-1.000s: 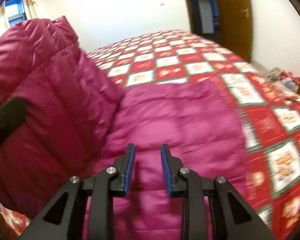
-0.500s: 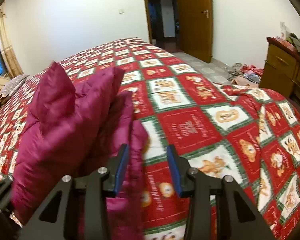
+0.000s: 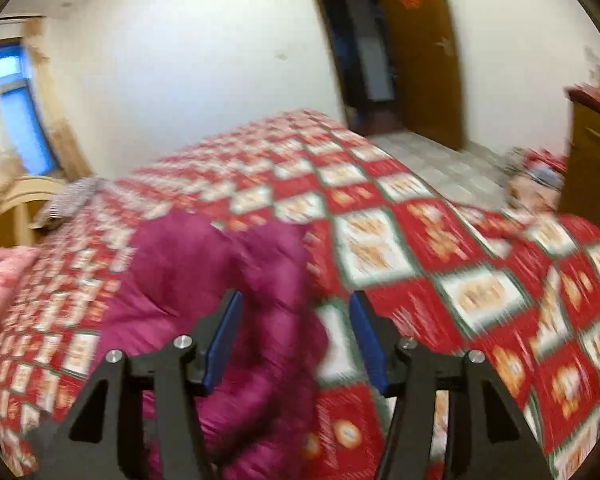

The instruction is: Fold large clothes

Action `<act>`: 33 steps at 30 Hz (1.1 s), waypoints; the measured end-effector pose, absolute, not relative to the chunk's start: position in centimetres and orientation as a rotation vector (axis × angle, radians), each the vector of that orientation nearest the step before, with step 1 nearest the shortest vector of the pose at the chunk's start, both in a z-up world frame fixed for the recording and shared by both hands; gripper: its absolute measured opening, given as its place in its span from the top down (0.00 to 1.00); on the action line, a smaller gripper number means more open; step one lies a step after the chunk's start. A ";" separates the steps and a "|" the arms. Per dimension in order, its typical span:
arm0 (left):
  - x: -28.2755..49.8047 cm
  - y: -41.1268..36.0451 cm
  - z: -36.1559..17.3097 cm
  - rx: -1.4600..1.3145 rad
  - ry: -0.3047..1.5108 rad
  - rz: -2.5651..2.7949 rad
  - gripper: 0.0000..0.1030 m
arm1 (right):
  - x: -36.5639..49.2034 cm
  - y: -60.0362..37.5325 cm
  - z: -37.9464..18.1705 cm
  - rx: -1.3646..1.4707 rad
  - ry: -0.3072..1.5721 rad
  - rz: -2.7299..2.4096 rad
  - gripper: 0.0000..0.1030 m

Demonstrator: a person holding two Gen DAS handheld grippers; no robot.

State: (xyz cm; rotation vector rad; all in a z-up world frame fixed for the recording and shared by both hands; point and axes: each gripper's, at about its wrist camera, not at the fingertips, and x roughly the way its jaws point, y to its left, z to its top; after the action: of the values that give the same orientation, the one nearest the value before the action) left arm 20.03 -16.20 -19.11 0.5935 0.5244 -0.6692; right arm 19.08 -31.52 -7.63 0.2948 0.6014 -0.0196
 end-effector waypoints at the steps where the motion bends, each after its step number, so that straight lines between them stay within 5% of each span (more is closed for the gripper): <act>1: 20.0 -16.1 -18.9 0.593 0.525 -0.671 0.84 | 19.9 -30.8 -7.2 0.265 0.605 0.044 0.43; 3: 20.1 -16.2 -19.0 0.590 0.527 -0.673 0.84 | 22.0 -29.3 -7.5 0.201 0.663 0.138 0.44; 6: 19.9 -16.3 -18.7 0.581 0.536 -0.675 0.83 | 24.9 -28.3 -9.9 0.137 0.786 0.150 0.64; 19: 16.5 -13.8 -16.0 0.613 0.537 -0.686 0.66 | 26.5 -29.1 -15.6 0.137 0.957 0.123 0.67; 23: 13.6 -9.6 -14.7 0.631 0.467 -0.730 0.48 | 26.6 -29.6 -16.1 0.162 0.956 0.124 0.67; 28: 12.9 -2.3 -12.1 0.478 0.546 -0.818 0.47 | 26.0 -29.8 -16.5 0.195 0.920 0.119 0.66; 33: 20.4 2.2 -8.1 0.315 0.609 -0.597 0.44 | 24.3 -30.1 -15.4 0.181 0.899 0.123 0.63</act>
State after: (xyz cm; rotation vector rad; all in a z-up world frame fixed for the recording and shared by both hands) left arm 20.37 2.24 -8.08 0.3149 0.6087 -0.5968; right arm 24.35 -30.07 -15.37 0.1814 0.8986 0.1232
